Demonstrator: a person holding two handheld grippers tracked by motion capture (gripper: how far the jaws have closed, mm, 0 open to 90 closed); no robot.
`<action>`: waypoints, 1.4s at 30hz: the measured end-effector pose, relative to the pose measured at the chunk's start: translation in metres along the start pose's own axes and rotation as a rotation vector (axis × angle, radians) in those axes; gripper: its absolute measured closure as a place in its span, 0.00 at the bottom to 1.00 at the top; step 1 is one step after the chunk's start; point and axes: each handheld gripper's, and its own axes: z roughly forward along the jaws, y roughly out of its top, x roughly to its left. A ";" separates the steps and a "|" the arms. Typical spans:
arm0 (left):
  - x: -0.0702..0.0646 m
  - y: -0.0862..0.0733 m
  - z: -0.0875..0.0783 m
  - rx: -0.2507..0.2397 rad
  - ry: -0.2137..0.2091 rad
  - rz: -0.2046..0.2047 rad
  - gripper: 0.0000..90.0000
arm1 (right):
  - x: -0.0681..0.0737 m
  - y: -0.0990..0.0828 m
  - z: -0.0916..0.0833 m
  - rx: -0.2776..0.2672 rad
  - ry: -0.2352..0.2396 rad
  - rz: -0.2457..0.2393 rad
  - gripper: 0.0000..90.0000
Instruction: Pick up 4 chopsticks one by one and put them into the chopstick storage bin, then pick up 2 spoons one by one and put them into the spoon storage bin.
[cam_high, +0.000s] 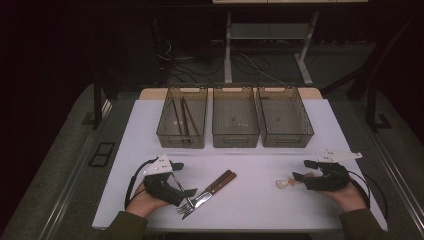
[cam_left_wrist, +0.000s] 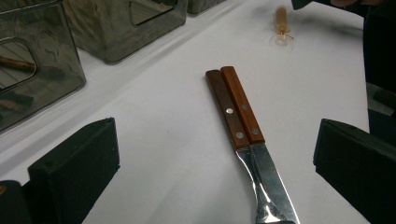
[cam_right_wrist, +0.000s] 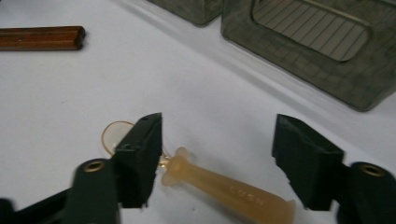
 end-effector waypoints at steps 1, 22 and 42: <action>0.000 0.000 0.000 0.005 0.001 -0.001 0.00 | -0.001 0.001 0.000 -0.001 -0.008 0.000 0.47; 0.000 0.000 0.000 0.004 -0.003 0.002 0.00 | -0.027 0.001 0.005 0.100 -0.040 0.018 0.98; 0.000 0.000 0.001 0.005 0.000 -0.003 0.00 | -0.016 0.008 0.016 0.154 0.240 -0.148 0.58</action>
